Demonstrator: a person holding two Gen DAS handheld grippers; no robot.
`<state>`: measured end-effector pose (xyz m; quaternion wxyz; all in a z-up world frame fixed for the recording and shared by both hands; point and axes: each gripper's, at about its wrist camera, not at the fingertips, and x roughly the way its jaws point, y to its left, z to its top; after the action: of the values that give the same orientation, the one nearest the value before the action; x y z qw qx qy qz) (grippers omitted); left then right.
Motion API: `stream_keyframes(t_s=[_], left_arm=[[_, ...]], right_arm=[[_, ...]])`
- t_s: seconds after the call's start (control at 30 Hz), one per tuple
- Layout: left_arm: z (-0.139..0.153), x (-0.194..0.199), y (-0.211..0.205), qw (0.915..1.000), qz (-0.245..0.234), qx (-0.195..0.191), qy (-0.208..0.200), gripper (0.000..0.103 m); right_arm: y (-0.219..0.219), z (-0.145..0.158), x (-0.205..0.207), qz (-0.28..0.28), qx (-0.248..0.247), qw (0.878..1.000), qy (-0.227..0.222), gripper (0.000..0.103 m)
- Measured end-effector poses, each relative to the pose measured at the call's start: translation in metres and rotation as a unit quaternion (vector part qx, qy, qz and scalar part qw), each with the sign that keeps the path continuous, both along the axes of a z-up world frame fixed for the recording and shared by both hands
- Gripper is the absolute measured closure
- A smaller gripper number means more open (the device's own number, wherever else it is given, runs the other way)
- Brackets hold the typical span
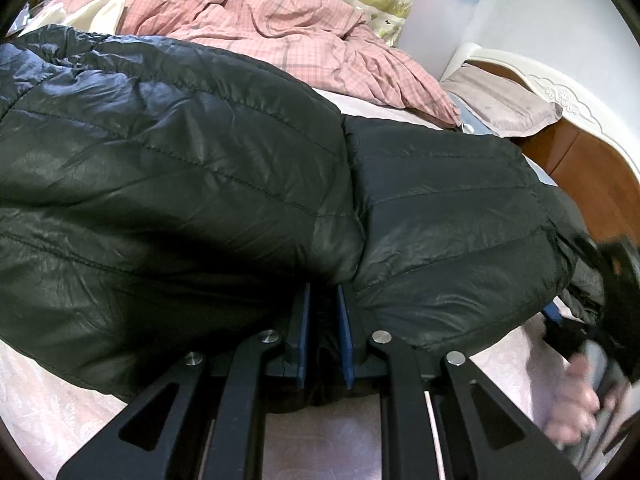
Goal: Fold large clothes
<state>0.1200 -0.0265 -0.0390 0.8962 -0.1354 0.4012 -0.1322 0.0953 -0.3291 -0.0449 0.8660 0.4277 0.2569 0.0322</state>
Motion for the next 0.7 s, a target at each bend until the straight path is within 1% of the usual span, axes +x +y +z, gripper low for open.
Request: stream_keyframes(t_s=[0.07,0.1,0.13,0.17,0.2,0.23,0.27,0.3,0.33,0.37,0.4,0.43,0.47,0.5,0.53,0.57,0.6,0.63,0.7], left_arm=[[0.0,0.0,0.0,1.0,0.0,-0.001,-0.001,0.089],[0.001,-0.001,0.0,1.0,0.0,-0.001,-0.002,0.089],[0.001,-0.002,0.0,1.0,-0.001,0.0,-0.004,0.089],[0.001,-0.002,0.0,1.0,-0.002,0.0,-0.006,0.089],[0.002,-0.003,-0.001,1.0,-0.005,-0.002,-0.008,0.089],[0.003,-0.003,-0.001,0.9999,-0.006,-0.004,-0.008,0.089],[0.003,-0.004,-0.001,0.9999,-0.006,-0.005,-0.008,0.089],[0.005,-0.005,0.001,0.9998,-0.012,-0.012,-0.01,0.087],[0.01,-0.009,0.008,0.9992,-0.015,-0.034,-0.016,0.086],[0.017,-0.015,0.018,0.9978,-0.007,-0.058,-0.03,0.084],[0.032,-0.027,0.035,0.9947,0.005,-0.08,-0.064,0.081],[0.049,-0.035,0.048,0.9925,0.012,-0.072,-0.098,0.066],[0.067,-0.043,0.058,0.9907,0.025,-0.037,-0.128,0.051],[0.082,-0.049,0.068,0.9871,0.038,-0.009,-0.155,0.043],[0.095,-0.055,0.081,0.982,0.056,0.007,-0.181,0.041],[0.102,-0.057,0.094,0.9791,0.074,0.012,-0.189,0.037],[0.104,-0.056,0.106,0.9792,0.087,0.006,-0.183,0.034],[0.102,-0.052,0.116,0.9807,0.093,-0.004,-0.172,0.032],[0.089,-0.04,0.135,0.9831,0.108,-0.031,-0.144,0.031]], right_arm=[[0.0,-0.008,0.021,0.014,0.009,1.0,0.019,0.014],[0.005,-0.007,0.023,0.017,-0.001,1.0,0.022,0.024],[0.009,-0.005,0.022,0.017,-0.012,1.0,0.016,0.034],[0.011,-0.004,0.021,0.012,-0.021,1.0,0.009,0.053],[0.012,-0.001,0.016,-0.005,-0.037,0.999,0.002,0.063],[0.016,0.004,0.012,-0.016,-0.058,0.998,-0.006,0.066],[0.021,0.009,0.01,-0.019,-0.083,0.996,-0.008,0.071],[0.026,0.015,0.009,-0.021,-0.107,0.994,-0.006,0.075],[0.029,0.021,0.007,-0.022,-0.133,0.991,-0.004,0.076],[0.028,0.029,0.005,-0.023,-0.153,0.988,-0.006,0.078],[0.027,0.038,0.004,-0.024,-0.173,0.985,-0.006,0.078],[0.022,0.045,0.003,-0.023,-0.192,0.981,-0.003,0.078],[0.018,0.054,0.003,-0.023,-0.223,0.975,0.0,0.078],[0.013,0.064,0.002,-0.027,-0.263,0.964,0.004,0.078],[0.007,0.072,-0.001,-0.036,-0.291,0.956,0.004,0.078],[-0.001,0.078,-0.007,-0.048,-0.313,0.949,0.002,0.078],[-0.01,0.084,-0.011,-0.06,-0.327,0.943,0.001,0.078],[-0.016,0.088,-0.014,-0.066,-0.327,0.943,0.001,0.078],[-0.033,0.094,-0.02,-0.079,-0.312,0.947,-0.004,0.078]])
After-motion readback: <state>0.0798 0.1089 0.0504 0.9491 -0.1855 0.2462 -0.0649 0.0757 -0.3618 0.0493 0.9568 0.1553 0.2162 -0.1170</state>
